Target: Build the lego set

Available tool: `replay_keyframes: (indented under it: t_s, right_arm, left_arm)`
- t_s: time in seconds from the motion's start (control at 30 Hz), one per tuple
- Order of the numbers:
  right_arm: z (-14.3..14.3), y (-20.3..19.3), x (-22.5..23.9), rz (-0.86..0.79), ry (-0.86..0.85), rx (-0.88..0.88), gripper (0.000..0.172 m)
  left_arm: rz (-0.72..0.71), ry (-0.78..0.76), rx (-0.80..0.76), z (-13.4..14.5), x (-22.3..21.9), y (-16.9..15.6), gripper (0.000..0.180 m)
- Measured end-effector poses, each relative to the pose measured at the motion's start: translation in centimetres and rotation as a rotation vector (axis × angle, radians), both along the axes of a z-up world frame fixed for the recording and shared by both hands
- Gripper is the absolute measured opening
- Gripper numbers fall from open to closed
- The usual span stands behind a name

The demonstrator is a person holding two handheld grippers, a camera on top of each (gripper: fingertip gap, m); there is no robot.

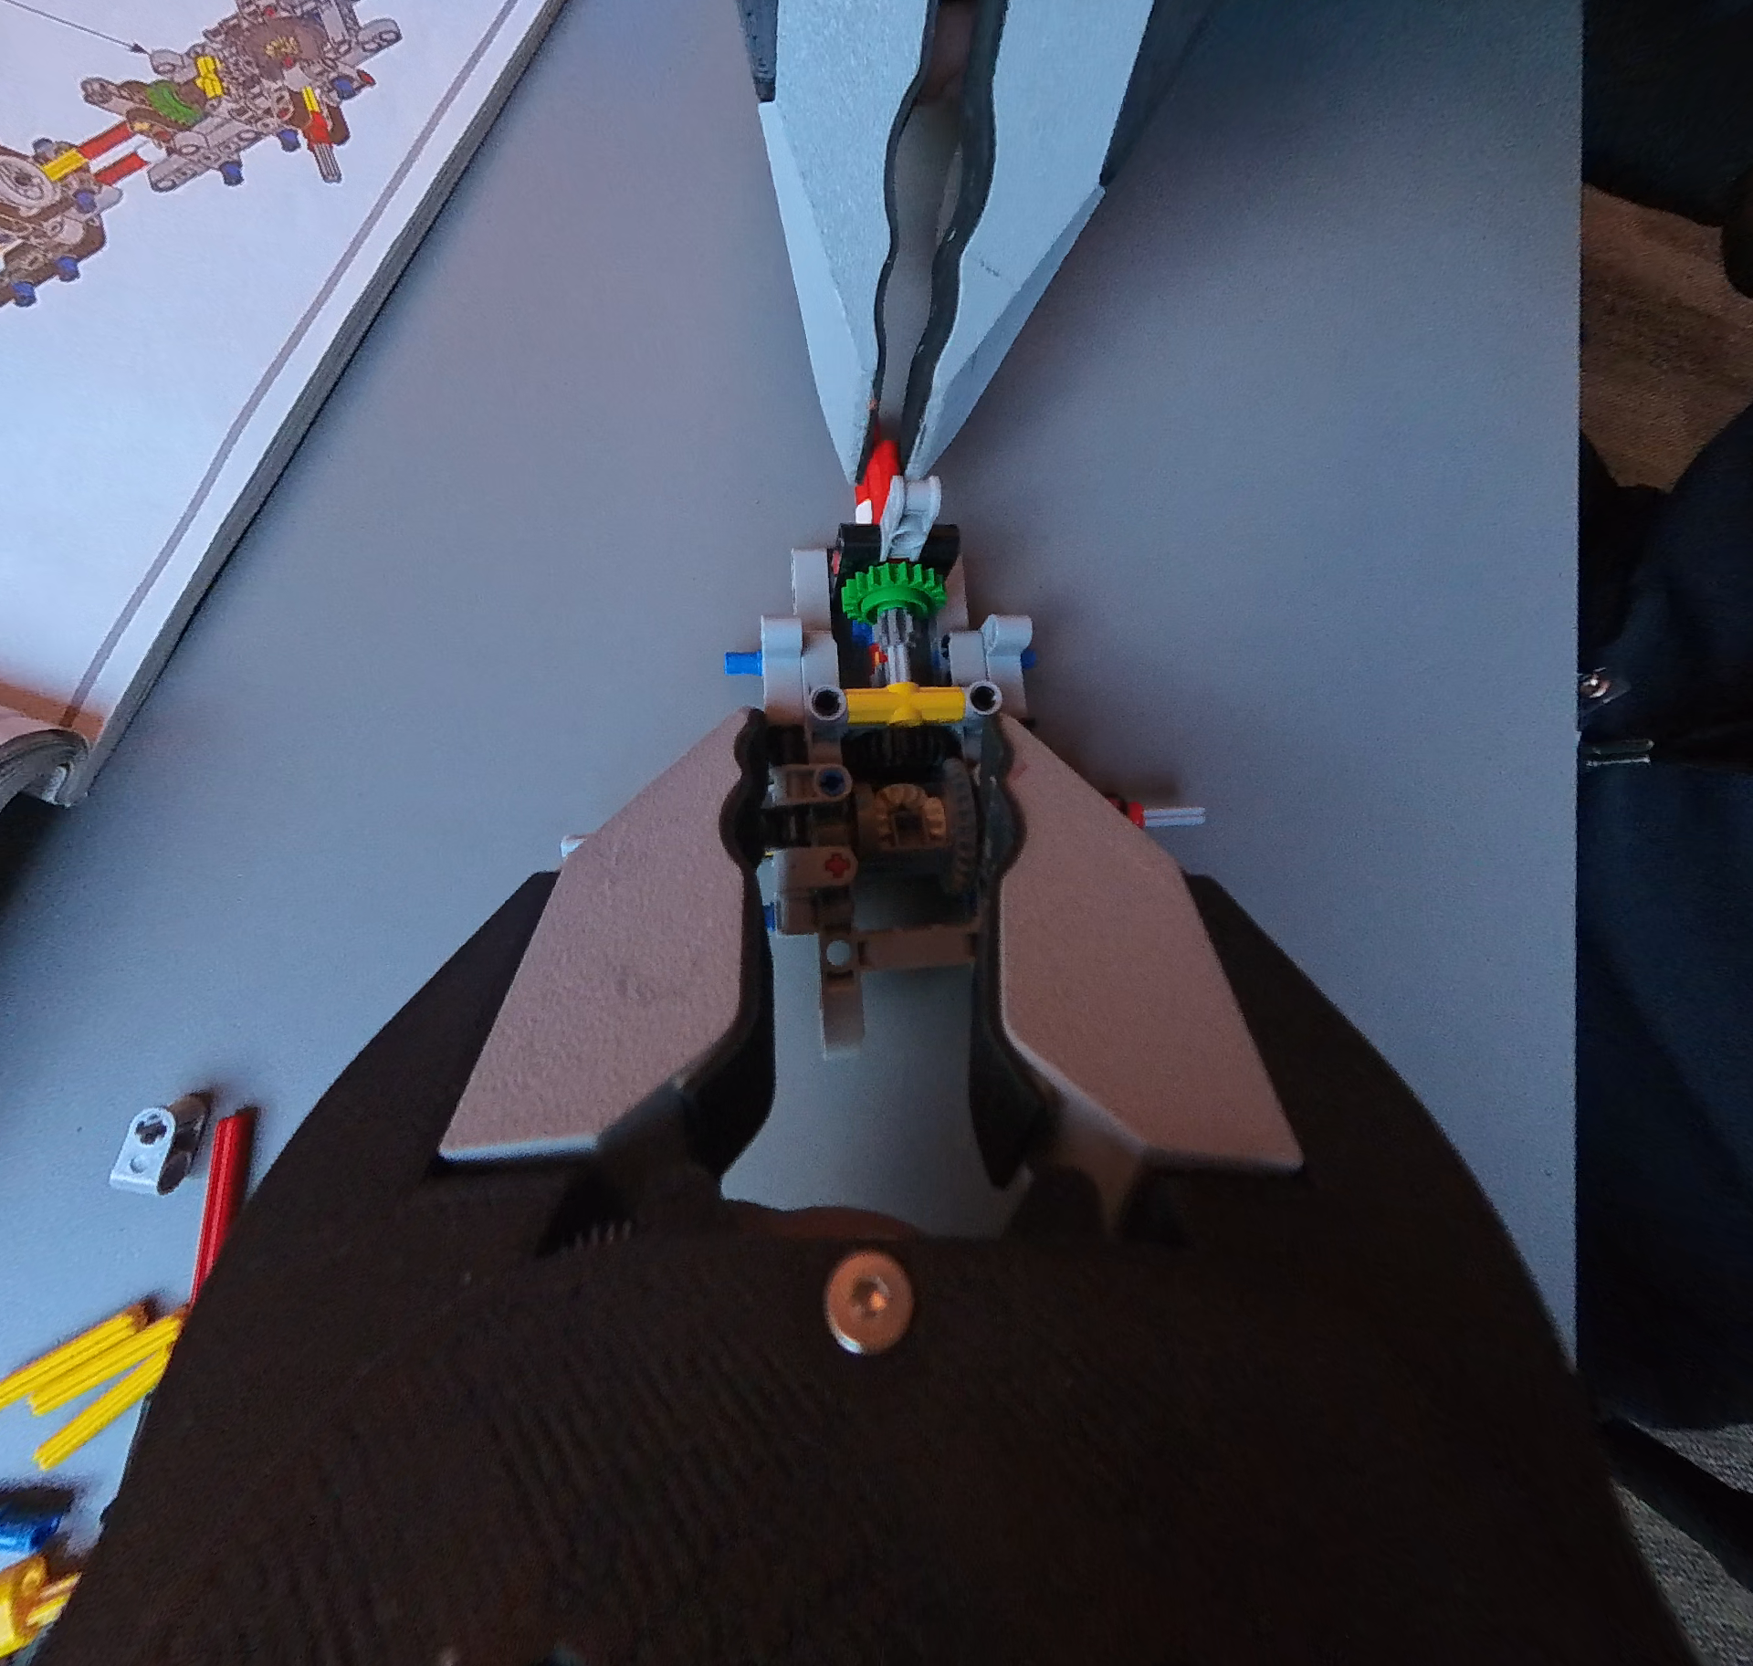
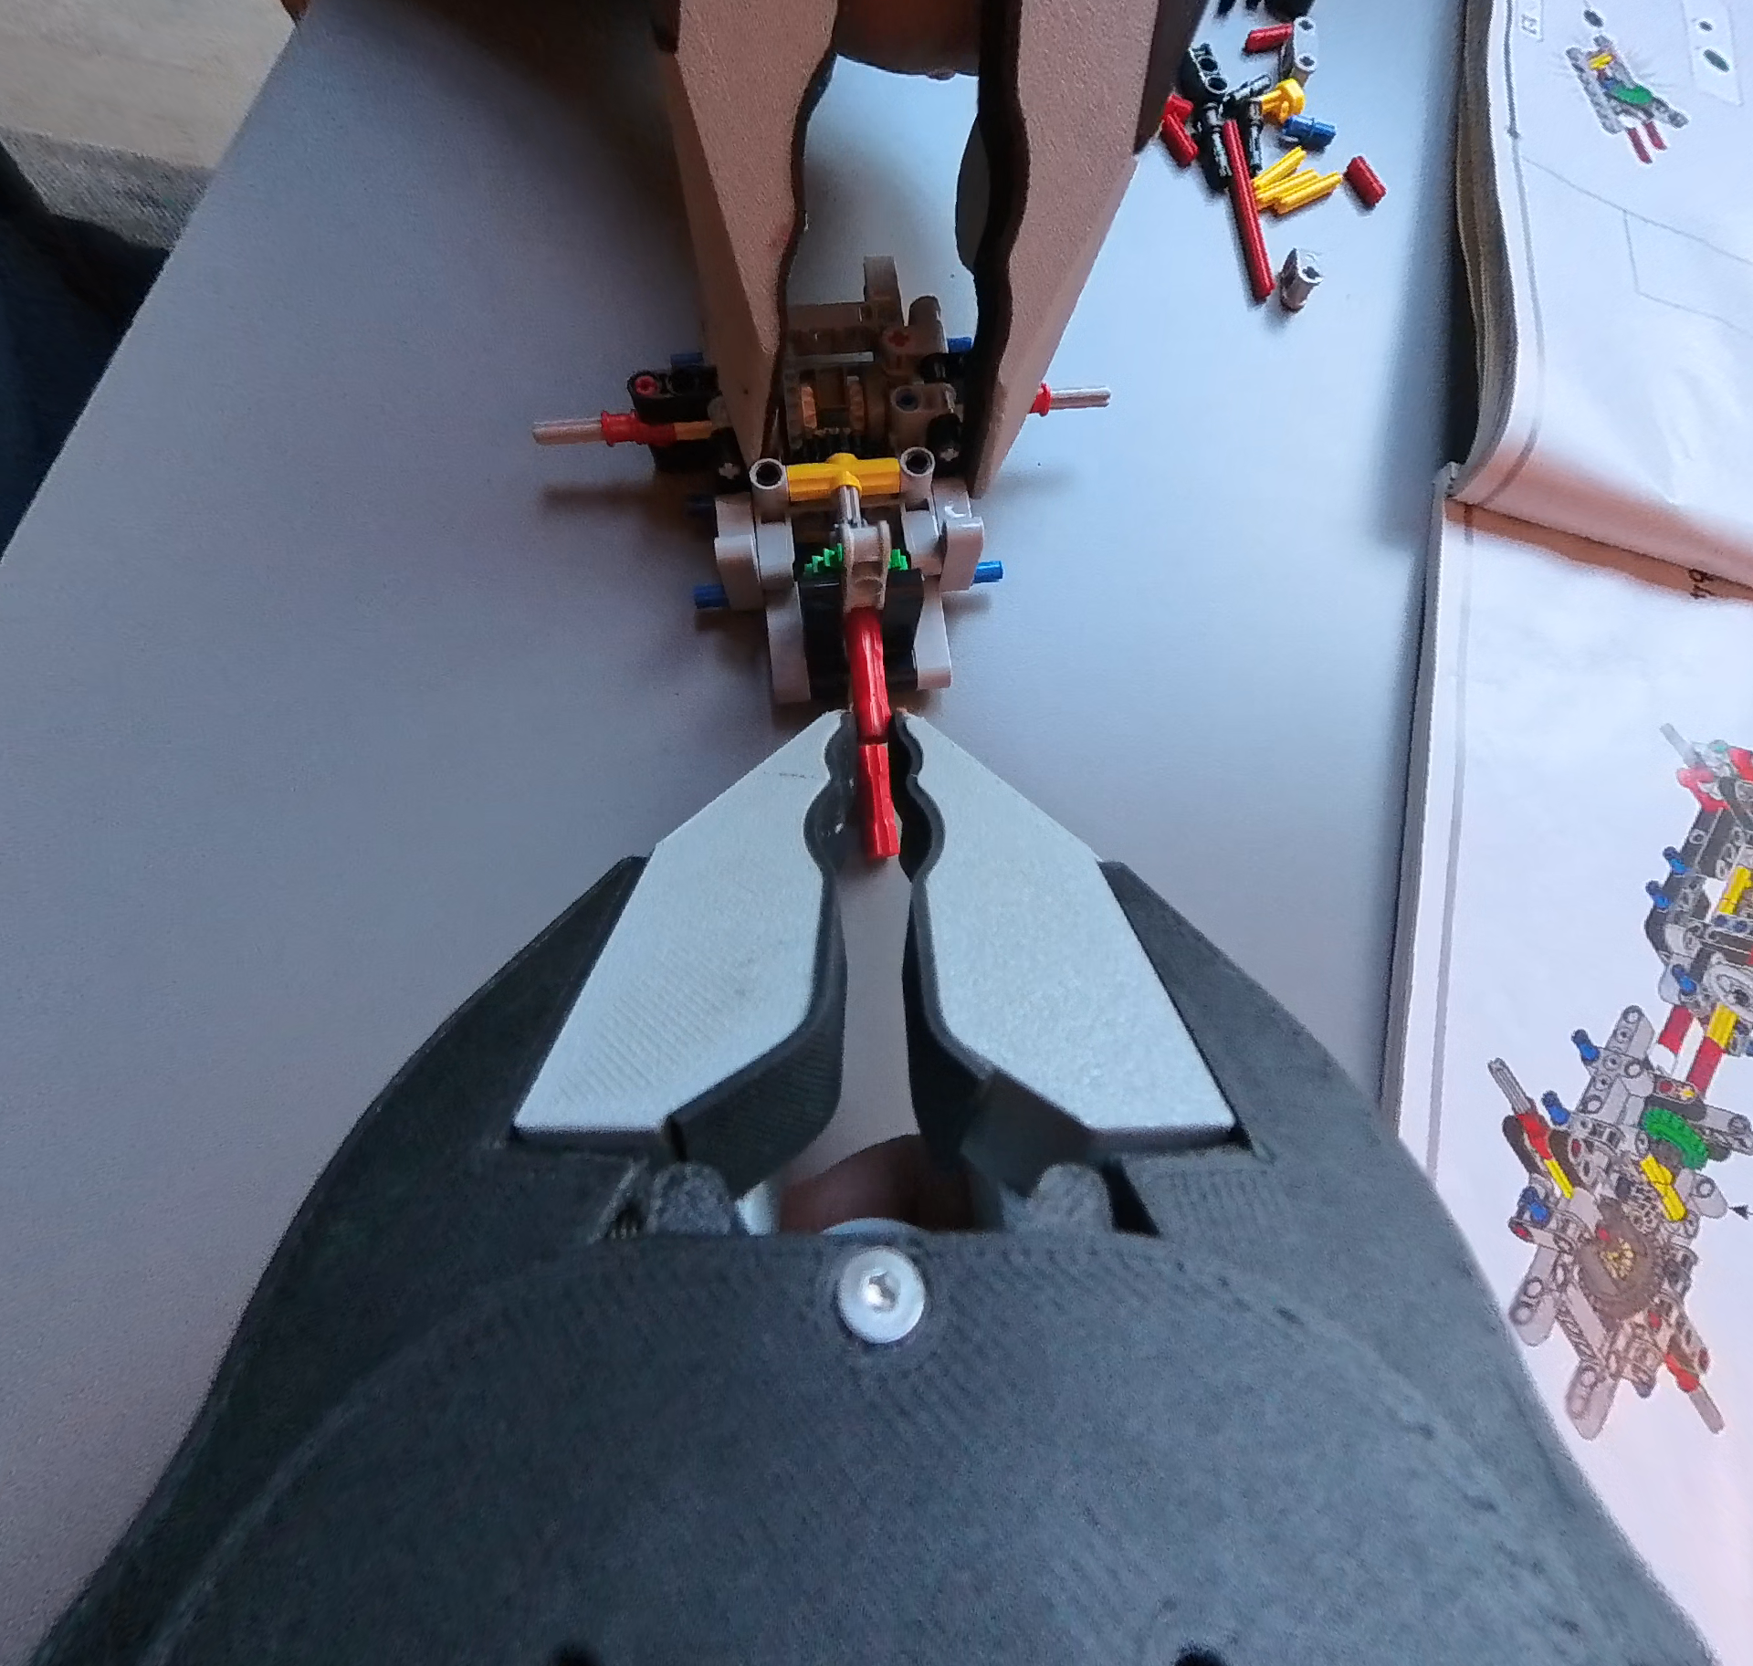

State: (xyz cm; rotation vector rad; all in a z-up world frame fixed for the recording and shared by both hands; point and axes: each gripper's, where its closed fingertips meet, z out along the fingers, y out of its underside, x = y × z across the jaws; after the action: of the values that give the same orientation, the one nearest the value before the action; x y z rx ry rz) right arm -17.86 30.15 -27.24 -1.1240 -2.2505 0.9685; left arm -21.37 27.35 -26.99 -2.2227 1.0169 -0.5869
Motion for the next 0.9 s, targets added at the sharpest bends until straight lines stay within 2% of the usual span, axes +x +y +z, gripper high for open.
replay_keyframes:
  t_s: [0.6, 0.67, 0.73, 0.9]
  right_arm:
    - [-0.3, -0.2, 0.0, 0.0, 0.021, 0.036, 0.003]
    - [-0.1, -0.4, -0.1, 0.007, 0.035, 0.019, 0.003]
    - [0.0, -0.5, -0.1, 0.005, 0.031, 0.006, 0.004]
    - [0.1, -0.6, -0.3, 0.003, 0.037, 0.008, 0.003]
  left_arm:
    - [-0.003, -0.033, -0.008, 0.6, 0.1, -0.1, 0.044]
    - [0.012, -0.091, 0.014, 1.7, 0.5, 0.2, 0.031]
    - [0.008, -0.122, 0.024, 2.4, 0.9, 0.2, 0.031]
    - [0.014, -0.031, 0.034, 0.9, 2.0, 0.7, 0.03]
